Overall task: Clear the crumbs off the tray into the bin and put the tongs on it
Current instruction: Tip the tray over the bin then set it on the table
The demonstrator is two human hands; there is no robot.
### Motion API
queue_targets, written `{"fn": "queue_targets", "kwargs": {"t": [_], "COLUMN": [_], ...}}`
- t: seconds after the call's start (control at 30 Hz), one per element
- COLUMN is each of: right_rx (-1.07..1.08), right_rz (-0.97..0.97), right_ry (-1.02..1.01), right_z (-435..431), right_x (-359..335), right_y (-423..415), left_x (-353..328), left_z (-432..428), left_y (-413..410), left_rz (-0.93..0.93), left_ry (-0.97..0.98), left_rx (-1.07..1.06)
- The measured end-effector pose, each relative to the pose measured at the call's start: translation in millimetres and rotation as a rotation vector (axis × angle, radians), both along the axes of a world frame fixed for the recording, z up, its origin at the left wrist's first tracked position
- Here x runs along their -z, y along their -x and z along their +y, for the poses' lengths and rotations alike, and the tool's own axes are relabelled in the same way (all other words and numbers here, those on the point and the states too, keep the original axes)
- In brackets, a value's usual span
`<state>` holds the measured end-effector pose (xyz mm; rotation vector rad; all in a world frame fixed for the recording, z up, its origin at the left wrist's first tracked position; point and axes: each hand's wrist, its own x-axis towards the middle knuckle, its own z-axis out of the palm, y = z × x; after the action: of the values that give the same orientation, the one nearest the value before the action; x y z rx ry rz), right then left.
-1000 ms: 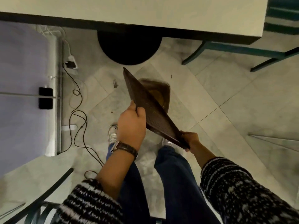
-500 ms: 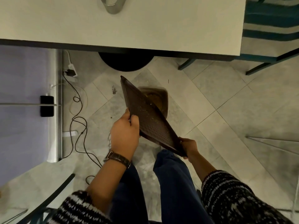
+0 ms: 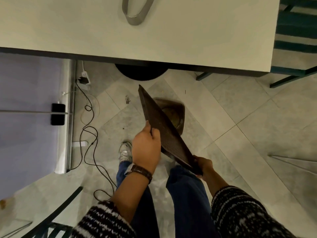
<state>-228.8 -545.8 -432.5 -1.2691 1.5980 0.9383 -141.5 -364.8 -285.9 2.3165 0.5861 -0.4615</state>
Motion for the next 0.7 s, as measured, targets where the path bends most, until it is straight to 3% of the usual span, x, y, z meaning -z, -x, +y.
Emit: {"fn": "queue_targets", "kwargs": {"t": [0.27,0.47,0.7], "right_rx": [-0.222,-0.531,-0.456], "right_rz": [-0.125,-0.168,-0.317], "right_ry": [-0.011,-0.148,-0.348], "right_z": [-4.0,-2.2,-9.4], "right_x": [-34.8,-136.5,-267.9], "right_y": [19.4,-1.5,-39.2], "left_x": [-30.6,-124.3,-262.0], "left_z": [18.7,58.6,123.6], "left_y": [21.0,47.4,67.8], "left_rz": [-0.009,0.041,0.044], "left_ry": [0.049,0.241,0.387], "left_rx": [-0.035,-0.244,-0.597]}}
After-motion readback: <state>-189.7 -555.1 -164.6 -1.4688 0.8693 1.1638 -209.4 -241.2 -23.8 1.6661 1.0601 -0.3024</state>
